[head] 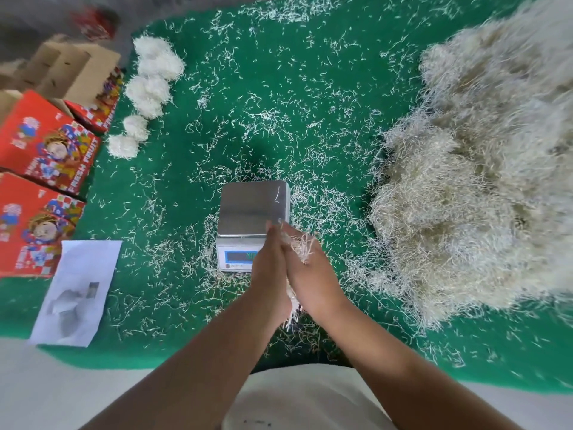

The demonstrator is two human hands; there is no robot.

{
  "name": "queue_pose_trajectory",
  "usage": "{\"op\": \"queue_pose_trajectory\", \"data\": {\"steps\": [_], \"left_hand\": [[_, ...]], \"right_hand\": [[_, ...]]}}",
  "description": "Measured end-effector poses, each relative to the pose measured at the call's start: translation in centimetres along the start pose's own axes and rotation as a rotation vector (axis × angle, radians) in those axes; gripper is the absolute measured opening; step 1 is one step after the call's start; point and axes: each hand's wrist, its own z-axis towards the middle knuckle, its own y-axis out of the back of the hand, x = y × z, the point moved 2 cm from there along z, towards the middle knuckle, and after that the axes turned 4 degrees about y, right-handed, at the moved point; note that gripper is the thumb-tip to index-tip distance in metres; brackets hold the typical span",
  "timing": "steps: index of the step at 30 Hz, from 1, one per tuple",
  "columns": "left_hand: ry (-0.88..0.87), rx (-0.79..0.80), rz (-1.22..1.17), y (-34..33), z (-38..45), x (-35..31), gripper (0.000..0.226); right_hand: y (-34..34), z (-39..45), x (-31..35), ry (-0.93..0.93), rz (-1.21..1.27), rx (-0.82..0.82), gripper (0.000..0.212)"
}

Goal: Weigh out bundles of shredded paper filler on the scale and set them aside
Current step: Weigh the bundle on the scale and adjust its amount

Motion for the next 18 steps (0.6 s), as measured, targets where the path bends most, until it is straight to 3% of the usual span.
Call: {"op": "queue_pose_trajectory", "data": {"steps": [2,4,7,9,11,14,16,18], "left_hand": [[-0.044,0.028,0.016,0.1,0.2,-0.3,0.044],[-0.082,-0.048,0.107,0.7,0.0,-0.9,0.038],[-0.104,-0.117,0.089,0.4,-0.7,-1.7,0.026],[-0.214,-0.107,0.147,-0.7,-1.3,-1.4,0.013],[-0.418,-0.039,0.259,-2.2,-2.6,-0.5,0.034],[-0.782,0.058,0.681,-4.7,-4.2,2.6,0.055],[-0.989,-0.072,1.029,-5.8,-4.2,4.5,0.061],[-1.068,-0.152,1.228,-6.1,-3.8,5.1,0.054]], "right_hand": [[0.7,-1.2,0.8,-0.121,0.19,0.116,0.03],[1.6,-2.2,0.6,-0.276,0.54,0.237,0.035],[3.0,-3.6,-0.8,-0.465,0.931,0.28,0.072],[3.4,-4.6,-1.1,-0.563,1.075,0.305,0.084],[3.8,-5.4,-0.8,-0.583,1.178,0.306,0.078],[5.7,-5.9,0.1,-0.546,1.215,0.175,0.058],[6.7,-6.4,0.3,-0.563,1.25,0.118,0.057],[7.3,-7.2,-0.2,-0.55,1.237,0.054,0.07]]}}
